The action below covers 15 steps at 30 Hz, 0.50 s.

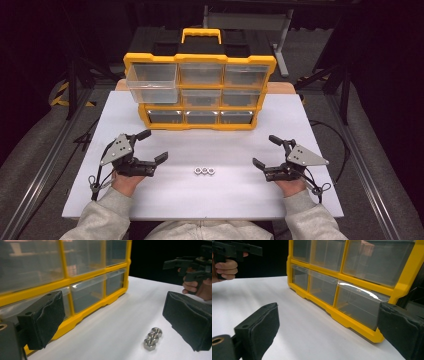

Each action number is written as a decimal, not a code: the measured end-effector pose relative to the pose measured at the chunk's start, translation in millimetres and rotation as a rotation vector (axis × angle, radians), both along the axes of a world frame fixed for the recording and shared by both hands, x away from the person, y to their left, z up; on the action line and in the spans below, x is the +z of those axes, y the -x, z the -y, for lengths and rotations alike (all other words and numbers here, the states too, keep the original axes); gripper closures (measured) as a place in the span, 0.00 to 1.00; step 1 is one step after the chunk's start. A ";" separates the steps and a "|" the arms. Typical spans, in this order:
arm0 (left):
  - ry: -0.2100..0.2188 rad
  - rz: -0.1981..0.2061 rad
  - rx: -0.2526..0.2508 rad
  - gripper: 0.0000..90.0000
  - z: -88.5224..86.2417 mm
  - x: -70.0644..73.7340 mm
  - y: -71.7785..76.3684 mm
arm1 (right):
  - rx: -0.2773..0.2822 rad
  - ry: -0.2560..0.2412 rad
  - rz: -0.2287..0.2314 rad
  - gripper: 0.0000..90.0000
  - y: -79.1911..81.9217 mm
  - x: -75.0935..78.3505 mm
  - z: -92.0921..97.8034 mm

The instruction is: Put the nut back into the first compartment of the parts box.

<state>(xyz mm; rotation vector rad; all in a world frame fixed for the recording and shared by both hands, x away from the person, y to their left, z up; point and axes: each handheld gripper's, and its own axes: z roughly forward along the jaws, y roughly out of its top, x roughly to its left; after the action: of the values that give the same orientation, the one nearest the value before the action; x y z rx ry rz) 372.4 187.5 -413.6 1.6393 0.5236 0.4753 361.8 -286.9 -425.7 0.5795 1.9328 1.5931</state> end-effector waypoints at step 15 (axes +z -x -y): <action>-0.041 0.030 -0.098 0.07 49.9 16.3 -8.8 | 0.003 -0.014 -0.007 0.07 -1.6 2.4 0.7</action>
<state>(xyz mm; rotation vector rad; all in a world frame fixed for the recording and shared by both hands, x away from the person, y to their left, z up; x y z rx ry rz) 381.2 137.6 -397.4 1.6863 0.4113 0.4396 363.5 -287.6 -423.3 0.5886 1.9297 1.6091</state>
